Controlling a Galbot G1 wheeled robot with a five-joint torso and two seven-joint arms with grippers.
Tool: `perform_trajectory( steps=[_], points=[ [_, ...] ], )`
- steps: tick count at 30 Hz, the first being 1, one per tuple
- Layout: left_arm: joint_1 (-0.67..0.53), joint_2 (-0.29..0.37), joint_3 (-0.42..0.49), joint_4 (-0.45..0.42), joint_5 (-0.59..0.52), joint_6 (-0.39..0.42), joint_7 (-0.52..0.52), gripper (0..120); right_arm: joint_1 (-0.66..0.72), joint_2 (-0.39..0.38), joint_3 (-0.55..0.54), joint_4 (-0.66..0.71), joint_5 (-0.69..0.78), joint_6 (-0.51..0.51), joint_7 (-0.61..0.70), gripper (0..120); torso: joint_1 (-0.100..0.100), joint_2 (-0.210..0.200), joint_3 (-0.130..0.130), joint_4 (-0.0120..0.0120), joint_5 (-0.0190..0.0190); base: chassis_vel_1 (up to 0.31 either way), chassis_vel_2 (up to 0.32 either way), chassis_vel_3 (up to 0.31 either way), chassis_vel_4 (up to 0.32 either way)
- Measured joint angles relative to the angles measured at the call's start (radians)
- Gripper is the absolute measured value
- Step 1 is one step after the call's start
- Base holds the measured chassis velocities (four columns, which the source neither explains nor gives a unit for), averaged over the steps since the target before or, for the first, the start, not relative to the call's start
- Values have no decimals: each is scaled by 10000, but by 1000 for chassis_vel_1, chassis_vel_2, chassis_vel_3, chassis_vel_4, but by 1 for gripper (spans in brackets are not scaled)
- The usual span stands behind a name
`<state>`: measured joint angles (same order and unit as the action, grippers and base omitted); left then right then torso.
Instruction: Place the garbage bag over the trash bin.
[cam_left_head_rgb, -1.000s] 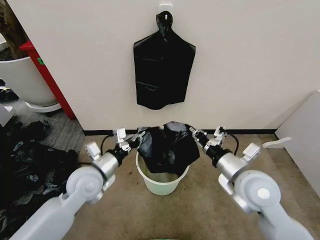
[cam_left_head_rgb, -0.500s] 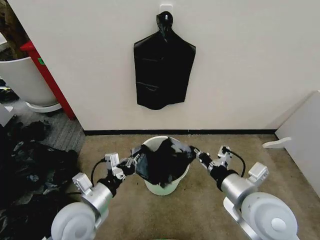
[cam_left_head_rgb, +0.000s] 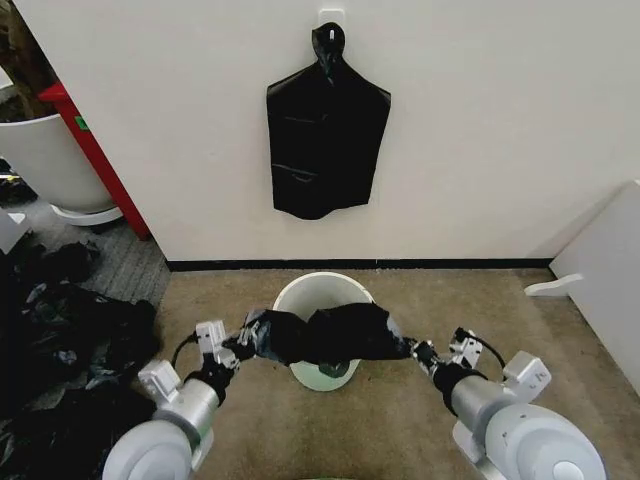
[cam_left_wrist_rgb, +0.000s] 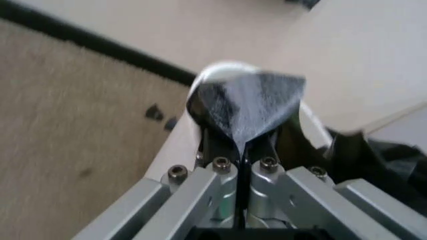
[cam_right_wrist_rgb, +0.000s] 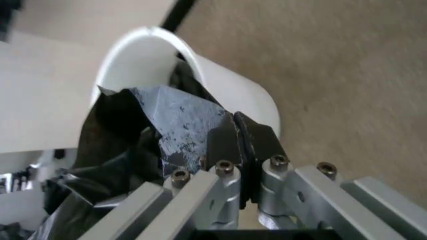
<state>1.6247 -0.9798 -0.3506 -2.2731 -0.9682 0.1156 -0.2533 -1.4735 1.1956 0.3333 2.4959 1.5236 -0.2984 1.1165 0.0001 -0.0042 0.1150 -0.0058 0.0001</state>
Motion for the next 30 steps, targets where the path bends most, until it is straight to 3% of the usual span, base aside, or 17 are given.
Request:
perform_trajectory(
  steps=[13, 24, 30],
  points=[
    [268, -686, 376, 1056, 1133, -128, 558, 0, -315, 605, -242, -993, -240, -494, 571, 0, 0, 0, 0, -2, 0, 0, 0, 0, 0],
    [-348, -1045, 470, 2847, 1751, -619, 1124, 0, -91, 1063, -226, -3090, -1453, -453, -960, 0, 1, 0, 1, -1, 0, 0, 0, 0, 0],
    [-437, -1134, 493, 3281, 2064, -799, 1439, 0, 110, 1072, -235, -3761, -2436, 16, -1924, 0, 1, 0, 1, -1, -1, 0, 0, 0, 0]
  ],
)
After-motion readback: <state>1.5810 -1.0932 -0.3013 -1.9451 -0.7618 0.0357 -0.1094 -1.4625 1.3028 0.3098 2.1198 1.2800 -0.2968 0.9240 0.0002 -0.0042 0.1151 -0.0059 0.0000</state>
